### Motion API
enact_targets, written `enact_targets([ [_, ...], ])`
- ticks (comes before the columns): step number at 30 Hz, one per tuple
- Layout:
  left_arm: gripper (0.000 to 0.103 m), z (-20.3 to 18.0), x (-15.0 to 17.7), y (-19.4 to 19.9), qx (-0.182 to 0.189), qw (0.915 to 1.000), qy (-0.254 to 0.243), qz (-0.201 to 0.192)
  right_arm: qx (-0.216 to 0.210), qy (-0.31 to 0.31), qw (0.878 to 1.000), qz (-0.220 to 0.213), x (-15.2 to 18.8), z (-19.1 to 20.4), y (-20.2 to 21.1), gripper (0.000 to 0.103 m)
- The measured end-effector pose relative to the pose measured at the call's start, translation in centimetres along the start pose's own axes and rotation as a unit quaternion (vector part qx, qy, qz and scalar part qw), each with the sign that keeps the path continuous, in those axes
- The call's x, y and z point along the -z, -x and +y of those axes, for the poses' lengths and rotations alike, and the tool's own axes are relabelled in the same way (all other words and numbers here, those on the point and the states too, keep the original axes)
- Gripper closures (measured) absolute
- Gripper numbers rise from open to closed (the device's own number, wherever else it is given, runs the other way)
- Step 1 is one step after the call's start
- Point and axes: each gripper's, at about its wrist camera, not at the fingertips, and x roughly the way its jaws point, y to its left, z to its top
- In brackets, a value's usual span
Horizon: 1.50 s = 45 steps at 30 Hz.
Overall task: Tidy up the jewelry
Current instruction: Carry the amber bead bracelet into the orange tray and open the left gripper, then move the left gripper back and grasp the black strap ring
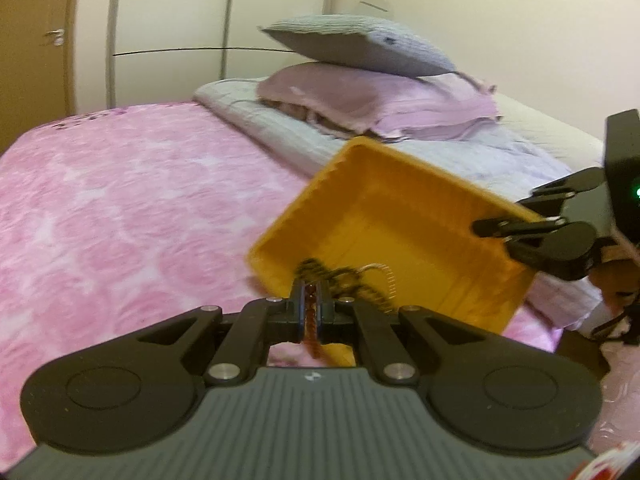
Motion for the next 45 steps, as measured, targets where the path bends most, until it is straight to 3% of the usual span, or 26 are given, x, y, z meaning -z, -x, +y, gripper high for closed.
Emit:
enact_targets([
  [11,0.099,-3.6,-1.5,-2.8,0.06,0.9982,-0.006,0.006,-0.001,-0.003,1.0,0.0,-0.2,0.1,0.1,0.099],
  [25,0.099,-4.9,-1.7,-4.2,0.069,0.9973,-0.015,0.02,-0.004,-0.009,1.0,-0.001,-0.1,-0.2,-0.1,0.099],
  [40,0.099,-8.7,-2.0,-6.6,0.091,0.9945,-0.032,0.039,-0.006,-0.013,1.0,-0.003,0.1,-0.3,-0.2,0.099],
  [45,0.089,-9.0,-1.6,-6.9,0.09,0.9944,-0.029,0.048,-0.006,-0.012,1.0,0.0,0.1,-0.4,-0.2,0.099],
])
